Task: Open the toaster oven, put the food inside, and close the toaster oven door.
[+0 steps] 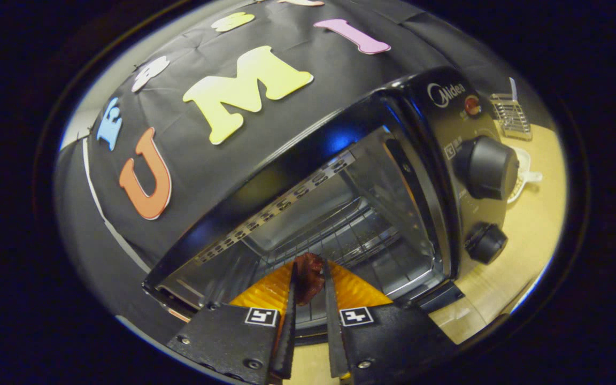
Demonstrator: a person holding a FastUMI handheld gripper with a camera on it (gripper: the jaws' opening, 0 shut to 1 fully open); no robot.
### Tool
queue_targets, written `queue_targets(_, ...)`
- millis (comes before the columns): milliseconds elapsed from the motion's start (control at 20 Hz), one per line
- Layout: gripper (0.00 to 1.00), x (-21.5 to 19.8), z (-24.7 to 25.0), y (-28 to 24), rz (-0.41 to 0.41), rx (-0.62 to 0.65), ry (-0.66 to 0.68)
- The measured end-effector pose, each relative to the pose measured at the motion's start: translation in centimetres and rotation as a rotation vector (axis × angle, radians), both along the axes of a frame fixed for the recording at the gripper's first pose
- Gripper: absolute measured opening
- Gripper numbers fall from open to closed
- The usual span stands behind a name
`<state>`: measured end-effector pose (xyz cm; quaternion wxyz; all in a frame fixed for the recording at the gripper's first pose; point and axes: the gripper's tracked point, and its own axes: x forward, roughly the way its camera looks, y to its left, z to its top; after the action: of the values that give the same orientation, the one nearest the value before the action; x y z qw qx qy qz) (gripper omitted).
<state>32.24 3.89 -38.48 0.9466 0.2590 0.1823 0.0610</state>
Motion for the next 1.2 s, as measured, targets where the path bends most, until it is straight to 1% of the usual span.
queue_targets(100, 0.34, -0.1, 0.1, -0.9, -0.021, -0.075, 0.006)
queue_targets(200, 0.36, -0.4, 0.8, -2.5, -0.068, -0.175, -0.004)
queue_targets(250, 0.44, -0.6, 1.1, -3.5, -0.093, -0.235, -0.01)
queue_targets(350, 0.58, -1.8, 2.0, -4.0, -0.1, -0.318, -0.031)
queue_targets(400, 0.69, -2.5, 2.3, -4.1, -0.096, -0.342, -0.038)
queue_targets(500, 0.82, -4.3, 2.8, -3.7, -0.075, -0.358, -0.041)
queue_targets(800, 0.83, -10.9, 5.0, -0.9, 0.019, -0.394, -0.087)
queue_targets(950, 0.83, -14.2, 6.0, 0.5, 0.059, -0.379, -0.088)
queue_targets(1100, 0.83, -17.5, 7.5, 0.7, 0.067, -0.428, -0.087)
queue_targets(1200, 0.83, -20.0, 9.3, 0.8, 0.077, -0.459, -0.1)
